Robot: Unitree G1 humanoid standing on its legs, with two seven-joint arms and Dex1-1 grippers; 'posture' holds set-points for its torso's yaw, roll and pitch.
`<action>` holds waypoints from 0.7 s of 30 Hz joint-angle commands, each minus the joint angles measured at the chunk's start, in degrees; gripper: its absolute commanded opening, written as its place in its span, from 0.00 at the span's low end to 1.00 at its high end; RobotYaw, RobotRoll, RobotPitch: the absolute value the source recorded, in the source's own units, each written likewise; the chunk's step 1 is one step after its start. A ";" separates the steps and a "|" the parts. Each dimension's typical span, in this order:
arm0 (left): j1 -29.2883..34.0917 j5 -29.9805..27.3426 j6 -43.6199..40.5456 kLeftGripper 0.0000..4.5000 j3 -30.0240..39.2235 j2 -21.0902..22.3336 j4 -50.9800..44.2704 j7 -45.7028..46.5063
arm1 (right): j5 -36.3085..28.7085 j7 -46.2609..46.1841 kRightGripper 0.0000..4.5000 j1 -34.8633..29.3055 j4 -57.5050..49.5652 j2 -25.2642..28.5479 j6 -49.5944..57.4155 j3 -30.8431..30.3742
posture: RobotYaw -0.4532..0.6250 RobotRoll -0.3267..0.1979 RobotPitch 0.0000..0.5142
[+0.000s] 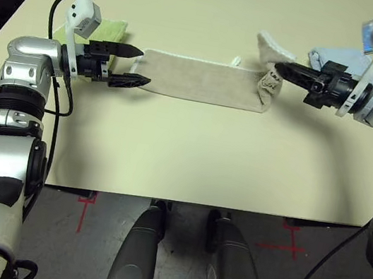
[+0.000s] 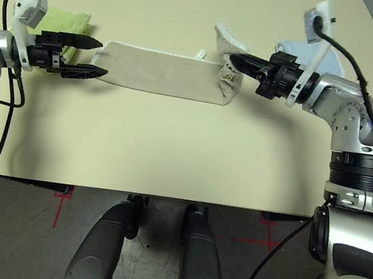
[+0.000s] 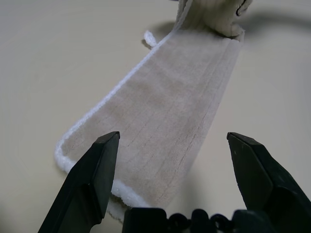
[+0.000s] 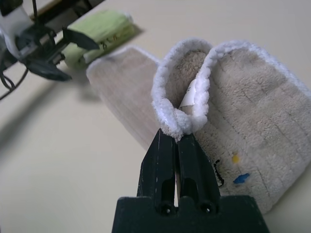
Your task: Fold the towel and set it aside.
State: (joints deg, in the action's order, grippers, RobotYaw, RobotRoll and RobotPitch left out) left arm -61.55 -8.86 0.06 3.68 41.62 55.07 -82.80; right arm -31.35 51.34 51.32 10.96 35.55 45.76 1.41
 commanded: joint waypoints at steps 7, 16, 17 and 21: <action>0.53 0.52 0.13 1.00 -0.52 0.32 0.34 0.19 | 6.29 -3.22 0.00 -1.71 -1.49 -3.81 -1.14 -5.19 | 0.43 0.62 0.50; 0.75 0.27 -0.48 1.00 -0.44 0.15 -0.01 0.77 | 7.50 -8.11 0.00 -0.09 -0.36 -8.55 3.65 -5.05 | 0.43 0.62 0.50; 0.74 0.24 -0.51 1.00 -0.43 0.09 -0.03 0.82 | 7.78 -9.17 0.00 0.22 0.09 -9.28 4.25 -4.77 | 0.43 0.62 0.51; 0.79 0.10 -0.67 1.00 -0.38 0.07 -0.17 0.89 | 8.95 -11.18 0.00 0.82 0.95 -10.91 5.00 -5.30 | 0.43 0.62 0.51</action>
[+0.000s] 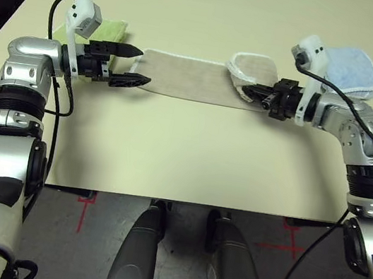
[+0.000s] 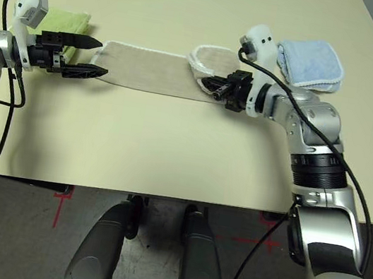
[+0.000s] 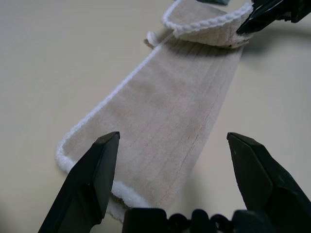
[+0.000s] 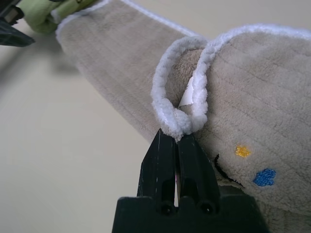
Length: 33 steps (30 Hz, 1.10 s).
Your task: Fold the towel and set it aside.
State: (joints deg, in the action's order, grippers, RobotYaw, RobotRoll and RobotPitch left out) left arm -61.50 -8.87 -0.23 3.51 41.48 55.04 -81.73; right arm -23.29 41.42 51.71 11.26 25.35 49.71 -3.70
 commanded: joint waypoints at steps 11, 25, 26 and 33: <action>0.97 0.07 -0.82 1.00 -0.19 0.45 -0.47 -0.30 | 3.32 -2.28 0.00 0.23 0.33 -3.30 2.26 -2.14 | 0.44 0.62 0.51; 1.12 -0.02 -0.93 1.00 -0.27 -0.37 -0.68 0.09 | 3.67 4.91 1.00 0.62 -0.26 -3.80 -6.44 -3.61 | 0.43 0.62 0.51; 1.22 -0.07 -0.99 1.00 -0.26 -0.44 -0.84 0.08 | 3.63 5.66 1.00 0.75 0.45 -4.35 -8.06 -3.47 | 0.43 0.62 0.51; 1.97 -0.34 -1.42 1.00 -0.15 -0.50 -1.87 0.08 | 5.16 9.53 1.00 3.06 8.27 -6.43 -17.33 -3.16 | 0.44 0.62 0.50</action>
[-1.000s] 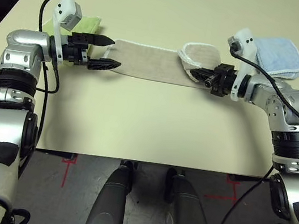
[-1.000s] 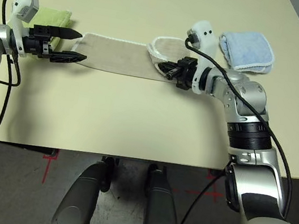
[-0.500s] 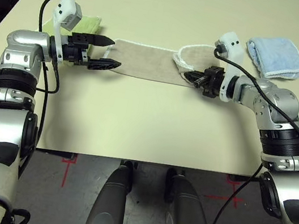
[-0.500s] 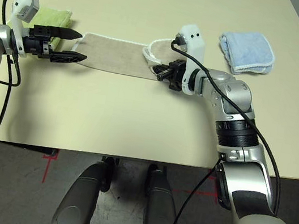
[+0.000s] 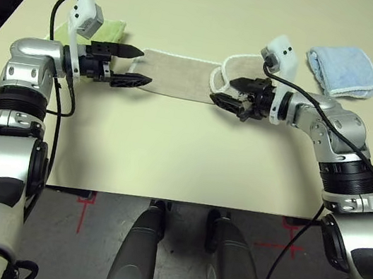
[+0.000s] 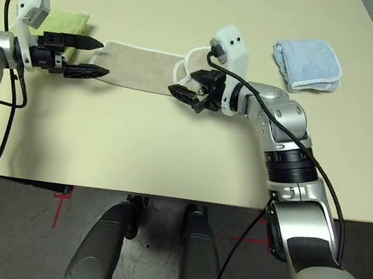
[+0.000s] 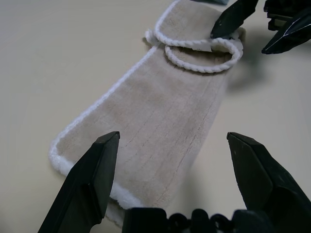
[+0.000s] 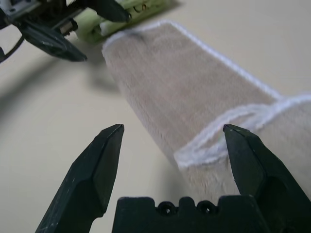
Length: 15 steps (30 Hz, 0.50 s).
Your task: Fold the towel and set it aside.
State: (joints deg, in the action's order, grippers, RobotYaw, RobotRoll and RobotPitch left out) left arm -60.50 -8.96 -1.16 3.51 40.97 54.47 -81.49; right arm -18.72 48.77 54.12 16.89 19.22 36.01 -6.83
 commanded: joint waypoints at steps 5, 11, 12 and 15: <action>1.47 -0.74 -0.90 1.00 0.28 0.13 -1.87 -0.04 | -2.35 6.65 1.00 1.49 9.71 1.05 -15.95 6.80 | 0.45 0.62 0.50; 4.50 -2.27 -2.60 1.00 1.31 0.60 -5.36 0.25 | -0.66 15.95 1.00 3.21 24.30 7.26 -32.77 11.22 | 0.48 0.62 0.50; 5.33 -2.57 -3.12 1.00 1.46 0.77 -6.51 0.32 | 0.41 17.65 1.00 3.41 27.12 8.68 -35.73 10.82 | 0.48 0.62 0.50; 7.84 -3.56 -4.99 1.00 1.84 1.54 -10.18 0.42 | 3.40 21.23 1.00 4.09 34.59 12.24 -43.47 9.84 | 0.49 0.62 0.50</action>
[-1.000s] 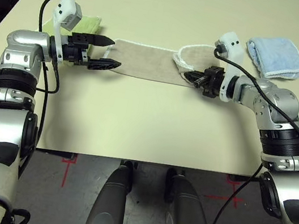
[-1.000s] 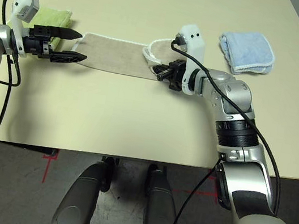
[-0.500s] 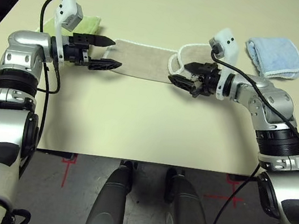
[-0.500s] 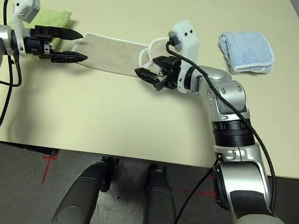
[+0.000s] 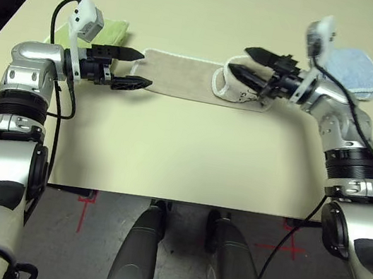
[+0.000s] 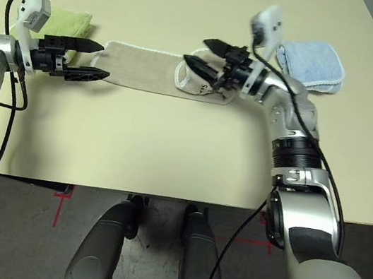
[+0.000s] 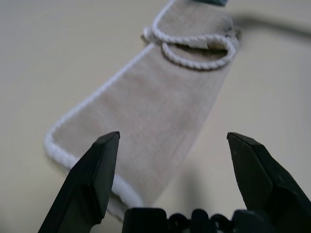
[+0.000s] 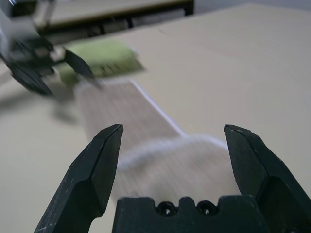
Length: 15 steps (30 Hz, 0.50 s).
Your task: Fold the towel and set it aside.
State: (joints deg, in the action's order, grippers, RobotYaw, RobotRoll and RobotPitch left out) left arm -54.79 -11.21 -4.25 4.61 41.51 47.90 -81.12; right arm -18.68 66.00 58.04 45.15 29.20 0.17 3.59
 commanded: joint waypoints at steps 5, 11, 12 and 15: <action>4.36 -2.23 -4.01 1.00 0.95 1.67 -7.30 0.63 | 6.53 6.75 0.86 1.76 14.34 3.98 -16.05 -0.69 | 0.49 0.62 0.49; 3.43 -2.08 -5.13 1.00 0.35 0.81 -7.86 1.47 | 7.85 7.82 0.36 2.79 16.73 2.05 -18.03 -0.65 | 0.48 0.62 0.50; 3.23 -2.09 -5.20 1.00 0.24 0.69 -7.80 1.53 | 7.97 7.74 0.27 3.02 16.92 1.71 -18.06 -0.61 | 0.48 0.62 0.50; 2.74 -2.52 -5.16 1.00 0.52 0.09 -7.52 2.01 | 7.96 7.78 0.01 3.95 17.17 0.24 -17.30 -0.40 | 0.48 0.62 0.50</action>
State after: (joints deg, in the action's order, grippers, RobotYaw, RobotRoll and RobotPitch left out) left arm -51.50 -13.29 -9.17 5.50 41.71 41.01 -79.23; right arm -11.15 73.15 61.36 61.56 29.57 -17.20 3.04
